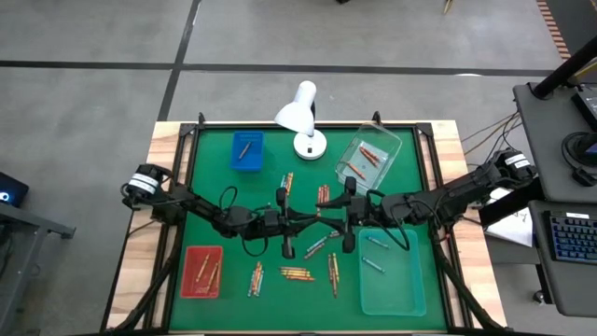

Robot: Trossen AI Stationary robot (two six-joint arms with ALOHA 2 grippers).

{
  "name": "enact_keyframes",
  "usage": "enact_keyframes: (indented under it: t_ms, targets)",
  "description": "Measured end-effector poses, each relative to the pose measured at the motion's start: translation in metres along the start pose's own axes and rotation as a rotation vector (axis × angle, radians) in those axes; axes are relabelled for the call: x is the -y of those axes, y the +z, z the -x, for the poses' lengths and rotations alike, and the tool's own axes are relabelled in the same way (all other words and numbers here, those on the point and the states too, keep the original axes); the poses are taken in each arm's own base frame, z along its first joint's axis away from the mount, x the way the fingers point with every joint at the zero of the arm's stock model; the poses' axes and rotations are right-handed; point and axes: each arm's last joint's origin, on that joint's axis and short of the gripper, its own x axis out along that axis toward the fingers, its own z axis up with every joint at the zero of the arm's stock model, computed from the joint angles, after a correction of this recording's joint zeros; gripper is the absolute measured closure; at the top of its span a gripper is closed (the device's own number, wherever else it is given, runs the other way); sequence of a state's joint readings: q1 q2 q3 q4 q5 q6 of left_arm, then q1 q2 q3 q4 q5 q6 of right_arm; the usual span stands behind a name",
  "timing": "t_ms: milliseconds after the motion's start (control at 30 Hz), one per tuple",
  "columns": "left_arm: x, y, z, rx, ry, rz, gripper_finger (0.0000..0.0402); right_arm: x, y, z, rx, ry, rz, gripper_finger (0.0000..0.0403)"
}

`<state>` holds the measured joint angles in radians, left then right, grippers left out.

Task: Sort crayons
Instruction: Put the orange crayon into the transparent bin

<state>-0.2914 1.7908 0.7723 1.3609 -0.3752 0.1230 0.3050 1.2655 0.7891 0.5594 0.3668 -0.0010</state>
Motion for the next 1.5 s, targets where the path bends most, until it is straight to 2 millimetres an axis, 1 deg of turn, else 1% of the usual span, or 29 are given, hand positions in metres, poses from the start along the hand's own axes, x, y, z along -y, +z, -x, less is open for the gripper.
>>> enact_keyframes:
  t_ms: [333,433,533,667,833,933,1033,1133,1233,1367,1500]
  targets:
    - [-0.001,-0.001,-0.001,-0.014,0.014,-0.005,0.0401,0.000,0.000,0.000,0.000,0.005,0.001,0.0361]
    - [-0.001,-0.001,-0.001,-0.014,0.015,-0.005,0.0401,0.000,0.000,0.000,0.000,0.004,0.005,0.0384]
    - [-0.001,-0.001,-0.001,-0.014,0.014,0.003,0.0399,0.000,0.000,0.000,0.000,0.004,0.013,0.0387]
    - [-0.001,-0.001,-0.001,-0.014,0.014,0.030,0.0382,0.000,0.000,0.000,0.000,0.003,0.013,0.0385]
    - [-0.002,-0.001,0.001,-0.025,0.008,0.026,0.0341,0.000,0.000,0.000,-0.003,-0.002,0.019,0.0385]
    - [-0.005,0.003,0.007,-0.035,0.012,0.015,0.0312,0.001,0.006,-0.002,0.006,-0.009,0.024,0.0385]
    - [-0.010,0.010,0.015,-0.042,0.094,0.013,0.0288,0.005,0.013,-0.003,-0.022,-0.023,0.047,0.0385]
    - [-0.017,0.014,0.028,-0.071,0.191,0.002,0.0272,0.015,0.021,-0.006,-0.085,-0.080,0.058,0.0385]
    - [-0.024,0.019,0.043,-0.087,0.255,0.002,0.0264,0.031,0.028,-0.009,-0.202,-0.214,0.088,0.0385]
    - [-0.030,0.023,0.061,-0.108,0.271,0.036,0.0263,0.062,0.033,-0.009,-0.409,-0.409,0.114,0.0385]
    - [-0.037,0.025,0.079,-0.120,0.272,0.102,0.0262,0.099,0.029,-0.002,-0.619,-0.559,0.074,0.0385]
